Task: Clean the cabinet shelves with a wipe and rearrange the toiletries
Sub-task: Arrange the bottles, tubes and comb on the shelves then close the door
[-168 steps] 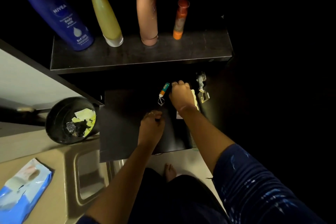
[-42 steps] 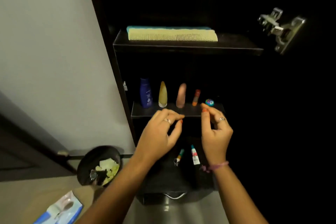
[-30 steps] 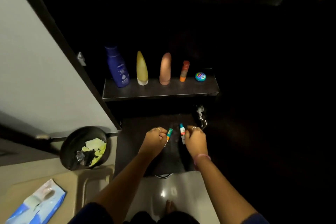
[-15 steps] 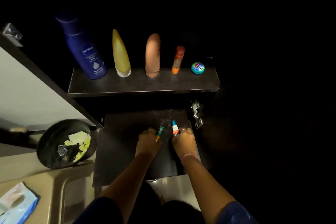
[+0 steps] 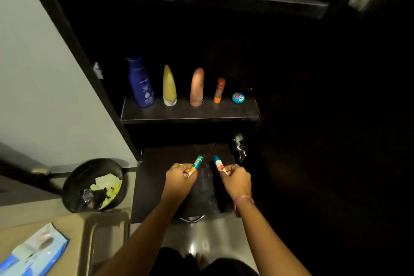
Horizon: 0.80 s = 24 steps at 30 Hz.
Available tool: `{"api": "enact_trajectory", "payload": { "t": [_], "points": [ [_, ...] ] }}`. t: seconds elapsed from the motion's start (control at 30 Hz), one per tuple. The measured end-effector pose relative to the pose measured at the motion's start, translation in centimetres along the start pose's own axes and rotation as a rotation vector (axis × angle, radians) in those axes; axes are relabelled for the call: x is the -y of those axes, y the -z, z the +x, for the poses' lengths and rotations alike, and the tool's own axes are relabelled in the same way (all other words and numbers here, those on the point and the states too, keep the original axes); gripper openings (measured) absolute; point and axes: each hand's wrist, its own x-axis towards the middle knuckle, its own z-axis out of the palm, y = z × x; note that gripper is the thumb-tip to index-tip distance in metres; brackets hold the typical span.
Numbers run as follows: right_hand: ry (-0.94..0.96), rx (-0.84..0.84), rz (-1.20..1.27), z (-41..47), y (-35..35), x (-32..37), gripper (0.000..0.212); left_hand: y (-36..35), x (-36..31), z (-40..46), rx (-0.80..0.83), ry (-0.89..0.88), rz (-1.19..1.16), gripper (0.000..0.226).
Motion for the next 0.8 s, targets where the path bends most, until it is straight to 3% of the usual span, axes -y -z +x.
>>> {"api": "enact_trajectory", "payload": {
  "t": [0.17, 0.5, 0.67, 0.8],
  "points": [
    [0.123, -0.142, 0.075, -4.5, 3.4, 3.2, 0.012, 4.5, -4.1, -3.2, -0.081, -0.127, -0.132, 0.040],
    [0.557, -0.456, 0.240, -11.6, 10.9, 11.9, 0.007, 16.1, -16.9, -7.3, -0.322, -0.617, -0.171, 0.029],
    [0.747, -0.625, 0.256, -13.1, 15.6, 16.6, 0.016, 21.5, -24.2, -6.8, -0.450, -0.764, -0.137, 0.028],
    [0.846, -0.730, 0.148, -12.9, 19.6, 20.4, 0.019, 23.0, -29.1, -4.9, -0.476, -0.841, 0.018, 0.029]
  ]
}}
